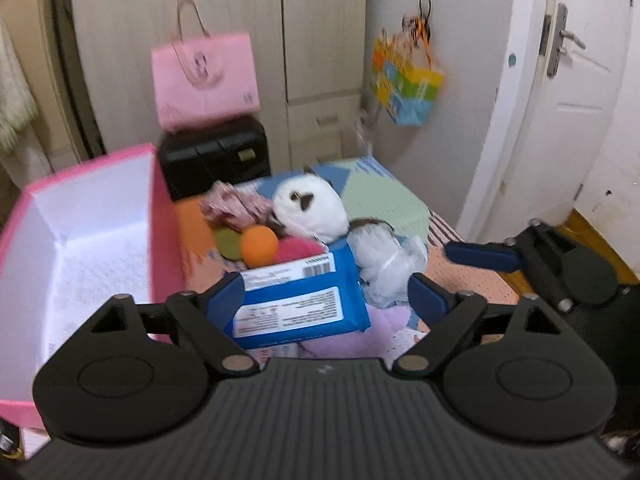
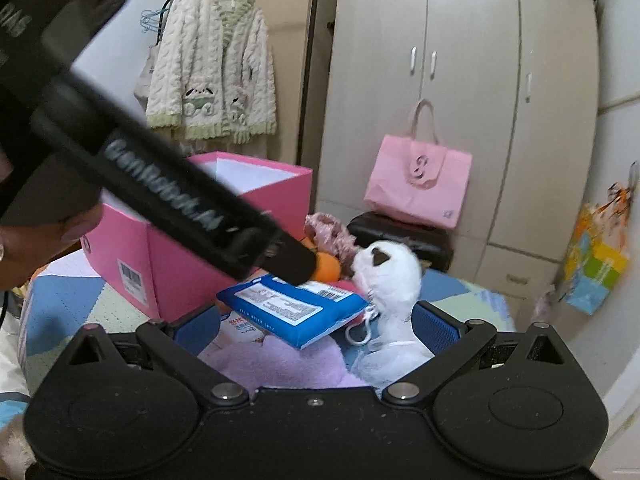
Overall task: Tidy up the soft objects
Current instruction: 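Reach the left gripper to the blue wet-wipe pack and close on it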
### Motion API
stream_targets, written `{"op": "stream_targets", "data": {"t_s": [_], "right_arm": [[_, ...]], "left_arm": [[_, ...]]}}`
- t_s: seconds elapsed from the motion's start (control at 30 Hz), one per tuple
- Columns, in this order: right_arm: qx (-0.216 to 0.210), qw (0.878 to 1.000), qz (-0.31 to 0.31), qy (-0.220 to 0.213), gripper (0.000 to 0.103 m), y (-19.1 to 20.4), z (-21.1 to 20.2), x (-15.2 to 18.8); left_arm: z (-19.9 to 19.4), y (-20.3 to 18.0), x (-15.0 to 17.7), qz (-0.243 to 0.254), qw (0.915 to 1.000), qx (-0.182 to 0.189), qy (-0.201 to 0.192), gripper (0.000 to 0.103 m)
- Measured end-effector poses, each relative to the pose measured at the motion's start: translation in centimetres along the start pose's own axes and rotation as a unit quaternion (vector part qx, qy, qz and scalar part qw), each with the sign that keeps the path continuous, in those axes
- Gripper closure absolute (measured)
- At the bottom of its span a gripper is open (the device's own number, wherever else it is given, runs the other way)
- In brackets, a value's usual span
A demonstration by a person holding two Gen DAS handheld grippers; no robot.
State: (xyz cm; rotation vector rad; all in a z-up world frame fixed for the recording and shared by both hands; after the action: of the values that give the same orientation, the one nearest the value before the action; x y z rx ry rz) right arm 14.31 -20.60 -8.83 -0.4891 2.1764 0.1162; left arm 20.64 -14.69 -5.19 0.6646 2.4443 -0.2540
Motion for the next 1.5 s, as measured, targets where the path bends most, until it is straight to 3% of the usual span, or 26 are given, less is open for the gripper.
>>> {"op": "stream_targets", "data": {"t_s": [0.23, 0.63, 0.77, 0.97, 1.17, 1.37, 1.5], "right_arm": [[-0.044, 0.999, 0.011, 0.013, 0.000, -0.7, 3.7, -0.2], [-0.036, 0.999, -0.009, 0.032, 0.000, -0.9, 7.2, -0.5], [-0.038, 0.998, -0.034, 0.039, 0.000, -0.8, 8.2, -0.5], [-0.087, 0.994, -0.045, 0.057, 0.000, -1.2, 9.0, -1.1], [-0.097, 0.991, -0.069, 0.053, 0.000, -1.1, 9.0, -1.3], [-0.120, 0.989, -0.064, 0.056, 0.011, -1.6, 9.0, -1.3], [-0.134, 0.988, -0.050, 0.057, 0.023, -2.2, 8.7, -1.4]], "left_arm": [[4.2, 1.1, -1.0, -0.020, 0.9989, -0.009, 0.043, 0.018], [6.6, 3.0, -1.4, -0.036, 0.9964, -0.039, 0.066, 0.018], [6.9, 3.2, -1.4, -0.044, 0.9955, -0.021, 0.081, 0.018], [7.6, 3.7, -1.2, -0.073, 0.9931, 0.001, 0.093, 0.018], [8.1, 4.1, -0.7, -0.103, 0.9891, 0.031, 0.100, 0.018], [8.5, 3.7, -0.7, -0.103, 0.9881, 0.046, 0.105, 0.018], [8.2, 3.2, -1.0, -0.099, 0.9888, 0.051, 0.099, 0.018]]}}
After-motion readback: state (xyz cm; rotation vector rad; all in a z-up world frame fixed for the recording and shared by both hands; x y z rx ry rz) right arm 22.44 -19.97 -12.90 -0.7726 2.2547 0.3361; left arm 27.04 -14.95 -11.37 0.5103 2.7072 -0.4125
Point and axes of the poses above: each gripper's, at about its wrist camera, not at the fingertips, and z roughly the way its jaws point, y to its left, x to its underside, the point moved 9 cm from there along z, roughly the way its jaws point, and after that the axes turned 13 degrees about y, right-handed, at the moved point
